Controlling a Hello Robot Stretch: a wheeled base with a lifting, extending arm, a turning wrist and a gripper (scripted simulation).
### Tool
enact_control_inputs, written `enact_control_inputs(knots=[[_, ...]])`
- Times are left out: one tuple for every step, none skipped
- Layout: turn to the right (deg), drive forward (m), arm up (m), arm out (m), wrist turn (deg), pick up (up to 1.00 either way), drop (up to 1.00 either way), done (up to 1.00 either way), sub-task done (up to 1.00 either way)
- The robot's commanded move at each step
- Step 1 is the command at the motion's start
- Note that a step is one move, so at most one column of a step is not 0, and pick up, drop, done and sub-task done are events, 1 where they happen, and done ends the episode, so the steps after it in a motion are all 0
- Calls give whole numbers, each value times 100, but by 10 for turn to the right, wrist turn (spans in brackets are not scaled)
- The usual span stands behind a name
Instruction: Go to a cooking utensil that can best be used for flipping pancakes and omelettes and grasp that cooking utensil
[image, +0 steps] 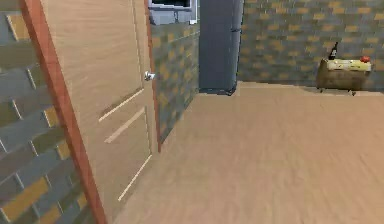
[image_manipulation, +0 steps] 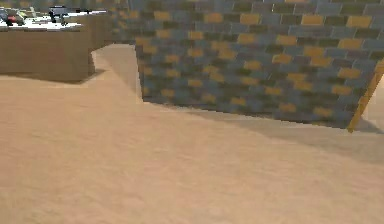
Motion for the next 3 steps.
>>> enact_control_inputs(knots=[[450, 0, 0, 0, 0, 0, 0, 0, 0], [180, 0, 0, 0, 0, 0, 0, 0, 0], [0, 100, 0, 0, 0, 0, 0, 0, 0]])
